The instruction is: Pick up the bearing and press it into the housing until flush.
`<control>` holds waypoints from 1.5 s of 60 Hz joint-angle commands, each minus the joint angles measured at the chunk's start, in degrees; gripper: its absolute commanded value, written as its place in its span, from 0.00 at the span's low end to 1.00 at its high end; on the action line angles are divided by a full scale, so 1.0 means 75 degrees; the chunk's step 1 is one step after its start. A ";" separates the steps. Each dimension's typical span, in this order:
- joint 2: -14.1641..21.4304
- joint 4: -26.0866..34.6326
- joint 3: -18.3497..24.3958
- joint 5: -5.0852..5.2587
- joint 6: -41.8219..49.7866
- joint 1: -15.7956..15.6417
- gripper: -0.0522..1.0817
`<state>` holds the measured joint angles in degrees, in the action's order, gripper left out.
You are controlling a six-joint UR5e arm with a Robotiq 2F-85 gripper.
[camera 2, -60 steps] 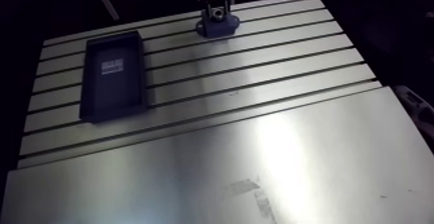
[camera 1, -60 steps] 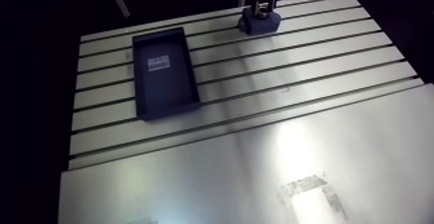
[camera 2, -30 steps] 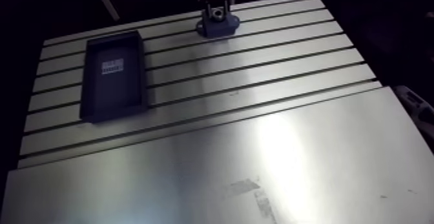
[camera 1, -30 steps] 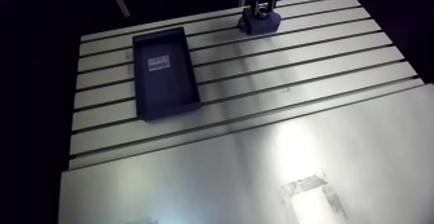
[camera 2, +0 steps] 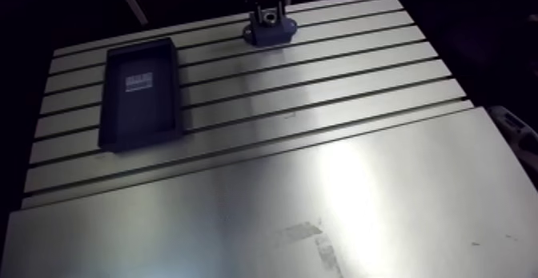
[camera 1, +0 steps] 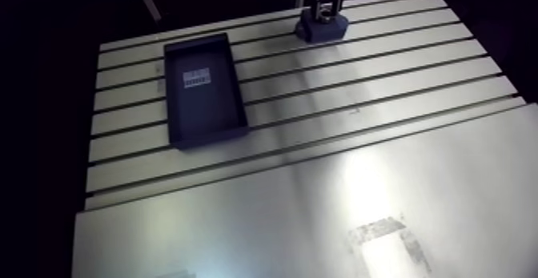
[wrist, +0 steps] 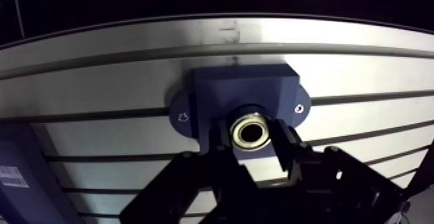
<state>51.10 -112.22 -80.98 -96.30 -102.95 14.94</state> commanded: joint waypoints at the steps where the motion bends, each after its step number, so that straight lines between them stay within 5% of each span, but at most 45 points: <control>1: 0.0011 -0.0008 -0.0047 0.0014 -0.0002 -0.0011 0.60; 90: 0.0011 -0.0008 -0.0022 0.0014 0.0043 -0.0011 0.60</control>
<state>51.15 -112.28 -80.96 -96.28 -102.68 14.94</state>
